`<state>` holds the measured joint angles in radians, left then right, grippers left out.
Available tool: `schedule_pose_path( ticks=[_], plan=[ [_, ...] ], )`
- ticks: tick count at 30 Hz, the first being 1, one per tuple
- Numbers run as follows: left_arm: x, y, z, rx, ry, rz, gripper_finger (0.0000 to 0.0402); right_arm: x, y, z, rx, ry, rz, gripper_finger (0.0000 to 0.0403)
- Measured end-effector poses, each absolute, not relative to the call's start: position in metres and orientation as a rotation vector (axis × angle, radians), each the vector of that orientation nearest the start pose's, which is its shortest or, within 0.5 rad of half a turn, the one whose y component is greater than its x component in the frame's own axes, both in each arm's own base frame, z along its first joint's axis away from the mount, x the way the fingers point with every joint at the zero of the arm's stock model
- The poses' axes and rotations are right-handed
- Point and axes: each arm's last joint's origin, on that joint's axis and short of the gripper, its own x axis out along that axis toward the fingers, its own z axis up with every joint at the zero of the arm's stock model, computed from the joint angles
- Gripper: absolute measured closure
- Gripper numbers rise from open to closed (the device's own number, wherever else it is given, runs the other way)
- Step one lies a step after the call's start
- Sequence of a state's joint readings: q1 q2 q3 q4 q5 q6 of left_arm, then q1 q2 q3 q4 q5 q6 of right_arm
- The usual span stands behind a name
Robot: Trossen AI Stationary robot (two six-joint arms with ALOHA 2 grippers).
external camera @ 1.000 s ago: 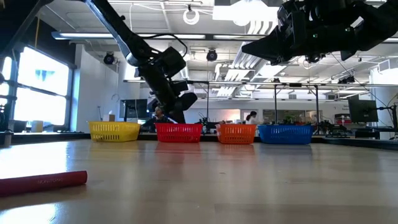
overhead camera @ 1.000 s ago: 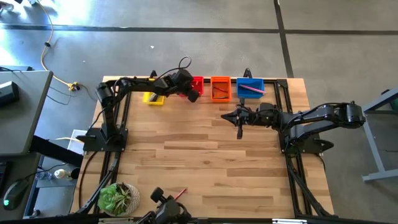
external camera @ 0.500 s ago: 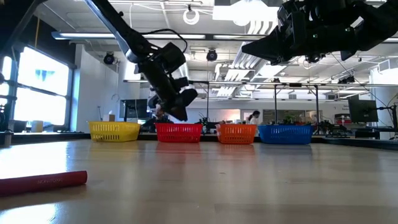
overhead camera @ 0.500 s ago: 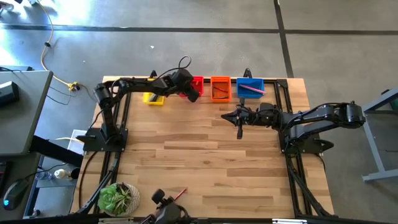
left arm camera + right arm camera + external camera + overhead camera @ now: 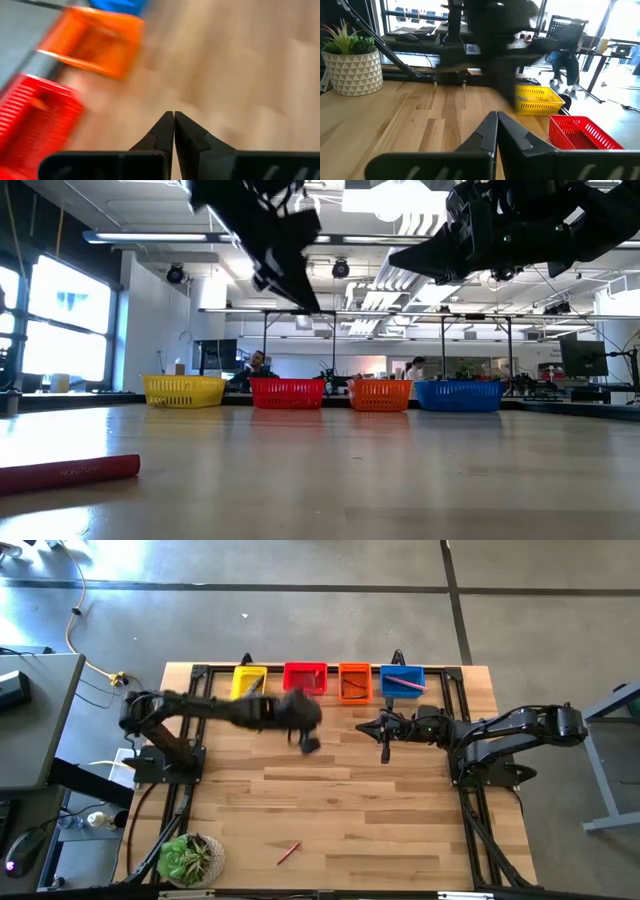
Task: Sort crayons/erasers/pens/pencils in bins
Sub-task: Put the red crayon into the orange basket
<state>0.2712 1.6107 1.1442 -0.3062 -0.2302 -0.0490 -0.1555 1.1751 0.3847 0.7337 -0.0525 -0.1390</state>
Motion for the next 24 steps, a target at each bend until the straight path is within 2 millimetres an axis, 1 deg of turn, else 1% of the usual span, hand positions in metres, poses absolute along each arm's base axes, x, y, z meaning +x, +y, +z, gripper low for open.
schedule_pose_path(
  ticks=[4,8,10,13,16,18,20,22,24],
  plan=[
    [0.334,0.026,0.241,-0.052,0.837,0.380,0.0400,0.227,-0.034,0.209,-0.132,0.068,-0.099,0.0403],
    [0.329,-0.043,0.237,-0.109,0.869,0.257,0.0401,0.227,-0.034,0.209,-0.133,0.068,-0.098,0.0403],
    [0.324,-0.075,0.233,-0.163,0.900,0.192,0.0401,0.227,-0.034,0.209,-0.133,0.068,-0.099,0.0403],
    [0.311,-0.114,0.229,-0.257,0.922,0.188,0.0401,0.227,-0.034,0.209,-0.133,0.068,-0.099,0.0403],
    [0.298,-0.144,0.223,-0.289,0.998,0.251,0.0401,0.227,-0.034,0.209,-0.134,0.070,-0.098,0.0403],
    [0.298,-0.161,0.222,-0.311,1.029,0.280,0.0401,0.228,-0.034,0.208,-0.134,0.076,-0.098,0.0403],
    [0.295,-0.175,0.220,-0.314,1.080,0.317,0.0401,0.228,-0.034,0.209,-0.136,0.071,-0.098,0.0403],
    [0.300,-0.188,0.216,-0.352,1.107,0.322,0.0400,0.228,-0.034,0.209,-0.133,0.071,-0.098,0.0403],
    [0.301,-0.198,0.212,-0.381,1.154,0.330,0.0396,0.228,-0.034,0.209,-0.134,0.063,-0.098,0.0403]
  ],
)
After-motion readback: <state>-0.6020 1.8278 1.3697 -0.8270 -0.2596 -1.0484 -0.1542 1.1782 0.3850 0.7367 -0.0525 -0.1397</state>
